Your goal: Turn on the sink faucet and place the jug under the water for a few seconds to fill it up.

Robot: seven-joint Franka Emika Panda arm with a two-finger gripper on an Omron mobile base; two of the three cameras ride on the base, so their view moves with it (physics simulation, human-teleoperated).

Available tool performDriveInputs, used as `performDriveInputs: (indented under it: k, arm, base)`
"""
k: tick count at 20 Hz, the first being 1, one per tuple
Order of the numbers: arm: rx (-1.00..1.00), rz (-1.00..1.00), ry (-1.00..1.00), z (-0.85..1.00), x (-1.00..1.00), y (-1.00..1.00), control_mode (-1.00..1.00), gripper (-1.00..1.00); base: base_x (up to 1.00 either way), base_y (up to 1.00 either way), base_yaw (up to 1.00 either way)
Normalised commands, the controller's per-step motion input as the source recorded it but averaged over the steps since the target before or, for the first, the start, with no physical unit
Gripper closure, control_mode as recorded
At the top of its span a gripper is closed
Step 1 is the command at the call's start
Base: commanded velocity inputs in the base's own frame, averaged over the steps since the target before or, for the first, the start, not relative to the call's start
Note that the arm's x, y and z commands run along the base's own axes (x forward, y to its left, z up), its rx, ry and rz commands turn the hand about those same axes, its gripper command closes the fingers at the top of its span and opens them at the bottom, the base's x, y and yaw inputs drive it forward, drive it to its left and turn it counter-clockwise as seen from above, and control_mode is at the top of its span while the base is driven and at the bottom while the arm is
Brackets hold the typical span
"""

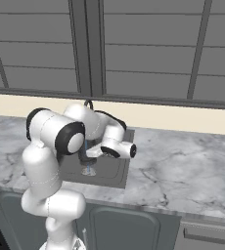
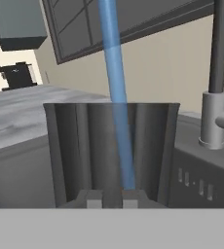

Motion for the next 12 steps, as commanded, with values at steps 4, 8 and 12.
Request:
performDriveInputs:
  k: [4,8,12]
  arm:
    - [0.00,0.00,0.00,-0.16,0.50,0.00,-1.00,1.00]
    - [0.00,0.00,0.00,-0.10,0.25,0.00,-1.00,1.00]
    - [0.00,0.00,0.00,-0.09,0.01,0.00,-1.00,1.00]
  base:
    - [0.00,0.00,0.00]
    - [0.00,0.00,0.00]
    - [0.00,0.00,0.00]
